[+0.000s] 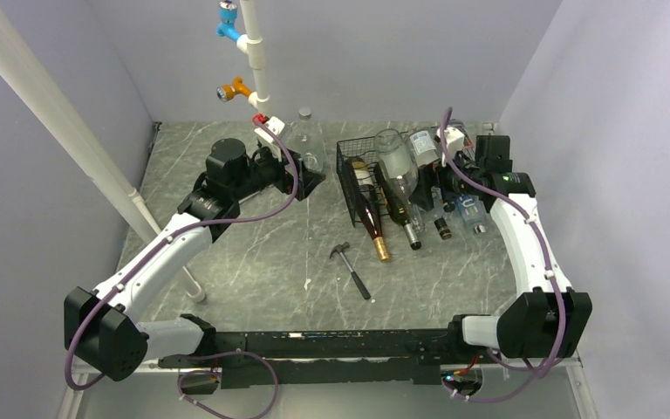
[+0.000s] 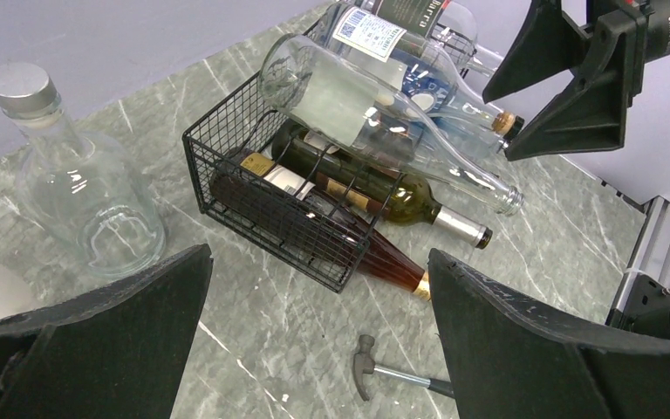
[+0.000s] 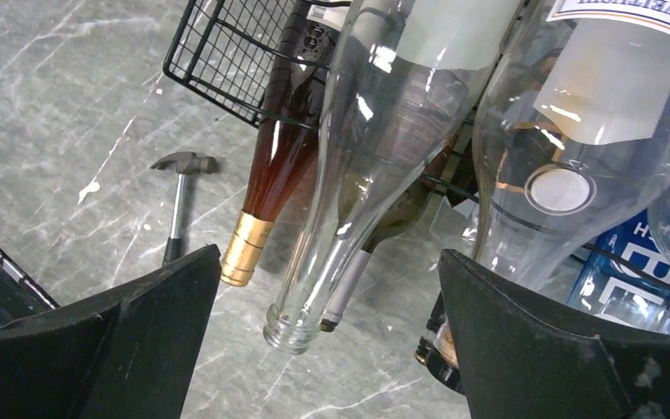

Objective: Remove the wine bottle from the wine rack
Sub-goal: Pick up the wine bottle from the wine rack.

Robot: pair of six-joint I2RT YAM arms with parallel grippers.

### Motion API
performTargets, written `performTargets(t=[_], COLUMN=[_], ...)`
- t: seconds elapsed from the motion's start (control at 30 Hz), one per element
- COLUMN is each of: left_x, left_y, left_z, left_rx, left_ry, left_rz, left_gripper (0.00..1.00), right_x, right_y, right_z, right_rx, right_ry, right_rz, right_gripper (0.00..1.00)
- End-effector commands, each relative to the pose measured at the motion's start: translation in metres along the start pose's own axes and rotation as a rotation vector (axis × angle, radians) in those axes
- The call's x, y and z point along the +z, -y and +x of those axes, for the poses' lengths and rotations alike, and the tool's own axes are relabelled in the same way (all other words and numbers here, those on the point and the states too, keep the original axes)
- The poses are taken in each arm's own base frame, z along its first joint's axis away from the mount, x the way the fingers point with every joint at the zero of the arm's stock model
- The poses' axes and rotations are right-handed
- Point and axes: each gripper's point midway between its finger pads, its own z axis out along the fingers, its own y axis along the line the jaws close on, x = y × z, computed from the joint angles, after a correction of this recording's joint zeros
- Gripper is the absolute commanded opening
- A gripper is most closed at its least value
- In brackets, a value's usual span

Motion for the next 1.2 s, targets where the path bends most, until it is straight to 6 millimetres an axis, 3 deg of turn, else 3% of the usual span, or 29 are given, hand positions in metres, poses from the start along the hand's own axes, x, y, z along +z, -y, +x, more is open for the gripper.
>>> performTargets(t=[0.0, 0.2, 0.57, 0.87, 1.17], left_x=[-0.001, 0.001, 0.003, 0.002, 0.001], left_y=[0.003, 0.000, -0.002, 0.001, -0.002], left_z=[-0.014, -0.012, -0.006, -0.007, -0.008], left_rx=[0.009, 0.012, 0.012, 0.016, 0.027], left_ry=[0.040, 0.030, 0.013, 0.015, 0.015], left_rz=[-0.001, -0.008, -0.019, -0.013, -0.025], left_gripper=[0.99, 1.00, 0.99, 1.00, 0.99], right_x=[0.009, 0.026, 0.062, 0.070, 0.079], right_y=[0.000, -0.001, 0.015, 0.020, 0.020], right_z=[-0.008, 0.007, 0.020, 0.027, 0.034], right_rx=[-0.037, -0.002, 0.056, 0.100, 0.139], right_ry=[-0.004, -0.025, -0.077, -0.074, -0.086], right_rz=[0.042, 0.074, 0.165, 0.191, 0.182], right_gripper=[0.98, 0.96, 0.79, 0.65, 0.63])
